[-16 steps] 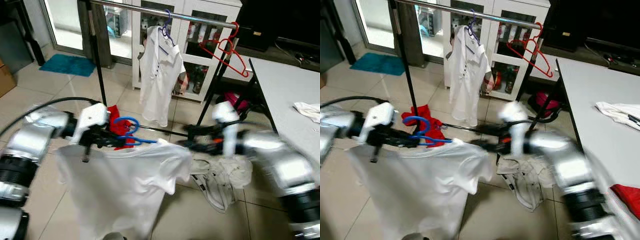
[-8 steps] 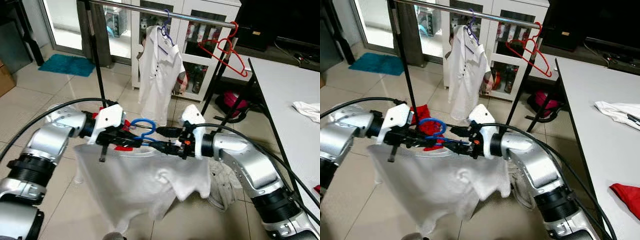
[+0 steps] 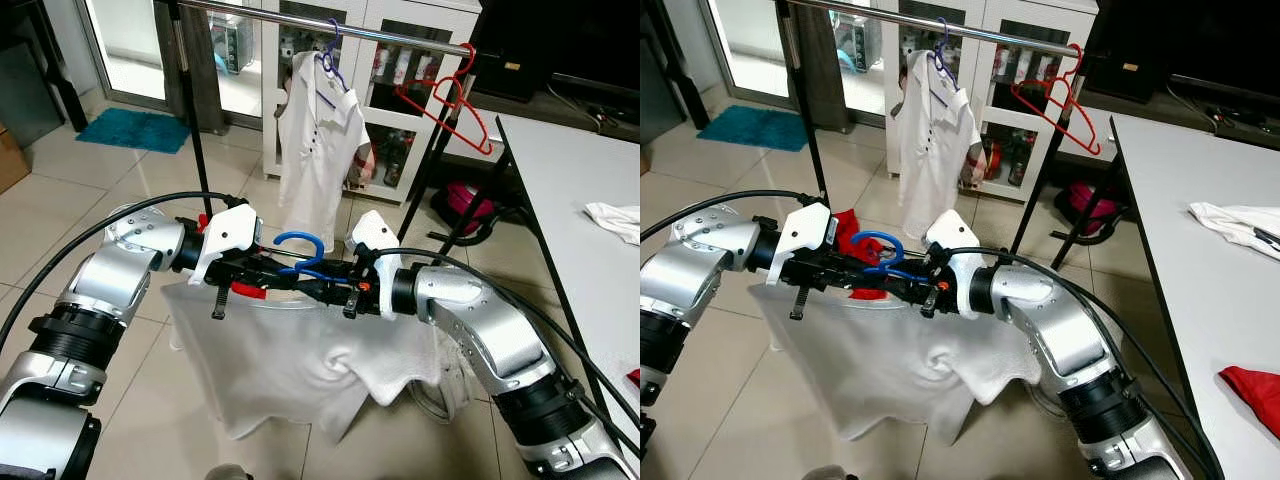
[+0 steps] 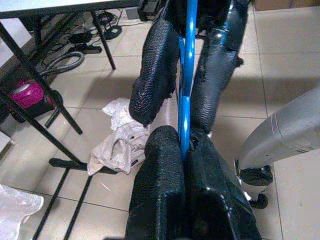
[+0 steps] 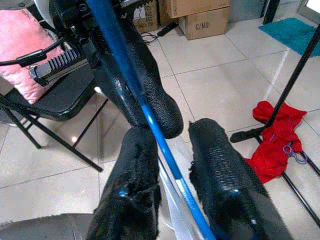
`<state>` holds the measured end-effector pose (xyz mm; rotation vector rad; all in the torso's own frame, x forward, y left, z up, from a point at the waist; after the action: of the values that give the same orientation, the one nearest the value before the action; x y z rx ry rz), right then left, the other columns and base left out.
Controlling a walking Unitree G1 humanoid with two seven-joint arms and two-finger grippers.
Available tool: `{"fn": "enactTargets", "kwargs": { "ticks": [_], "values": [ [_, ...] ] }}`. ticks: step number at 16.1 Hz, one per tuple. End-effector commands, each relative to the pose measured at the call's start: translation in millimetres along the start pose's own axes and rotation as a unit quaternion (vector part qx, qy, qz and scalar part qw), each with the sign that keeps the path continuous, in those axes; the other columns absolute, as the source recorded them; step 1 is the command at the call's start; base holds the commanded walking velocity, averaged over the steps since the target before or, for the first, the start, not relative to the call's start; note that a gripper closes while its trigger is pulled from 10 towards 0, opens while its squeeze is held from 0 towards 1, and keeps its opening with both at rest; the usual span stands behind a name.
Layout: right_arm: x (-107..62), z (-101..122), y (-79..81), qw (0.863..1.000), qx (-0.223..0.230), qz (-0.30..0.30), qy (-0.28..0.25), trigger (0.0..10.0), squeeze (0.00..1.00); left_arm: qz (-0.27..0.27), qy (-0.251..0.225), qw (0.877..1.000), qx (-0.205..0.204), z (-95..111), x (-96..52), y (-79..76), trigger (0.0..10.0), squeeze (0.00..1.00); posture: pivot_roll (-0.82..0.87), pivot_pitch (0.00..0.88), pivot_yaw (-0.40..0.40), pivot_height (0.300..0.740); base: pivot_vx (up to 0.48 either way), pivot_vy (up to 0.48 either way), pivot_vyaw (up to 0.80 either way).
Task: Hang hanger
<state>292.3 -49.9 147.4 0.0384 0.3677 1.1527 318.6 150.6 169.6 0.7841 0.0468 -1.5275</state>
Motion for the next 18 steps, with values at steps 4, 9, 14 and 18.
{"fn": "enactTargets", "kwargs": {
  "ticks": [4,9,14,18],
  "values": [
    [-2.5,0.2,-2.0,1.0,-0.007,0.004,0.01,0.0,0.0,0.011,-0.006,1.0,0.018,8.7,-3.2,7.7,0.0,0.0,-0.03,0.0,-0.068,0.74,0.0,0.0,0.0],
    [-3.2,1.4,-4.2,1.0,0.0,0.001,0.008,0.0,0.0,0.028,0.007,0.999,0.015,6.7,-3.9,10.0,2.9,0.0,-0.03,0.0,-0.075,0.74,0.0,0.0,0.0],
    [-9.5,-1.4,-4.3,0.999,0.037,0.011,0.01,0.0,0.0,0.051,-0.011,0.999,0.007,7.3,-10.7,11.3,10.0,1.0,-0.04,0.0,-0.067,0.74,0.0,0.0,0.0],
    [-14.9,-5.4,-4.8,0.999,0.043,0.01,0.014,0.0,0.0,0.057,-0.029,0.998,0.002,12.2,-14.0,11.2,10.0,1.0,-0.03,0.0,-0.069,0.74,0.0,0.0,0.0]
  ]
}}
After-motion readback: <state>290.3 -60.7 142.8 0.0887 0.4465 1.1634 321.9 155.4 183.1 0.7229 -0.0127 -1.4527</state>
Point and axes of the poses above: a point about 5 cm out from each wrist's last joint towards the gripper, its own x axis pointing out of the wrist towards the gripper, its own z axis along the axis of the wrist's last joint, y = z × x, the point moved 2 cm from there along x, pointing out of the wrist towards the gripper, and after that the axes turned 15 degrees about x, right-handed, at the moved point
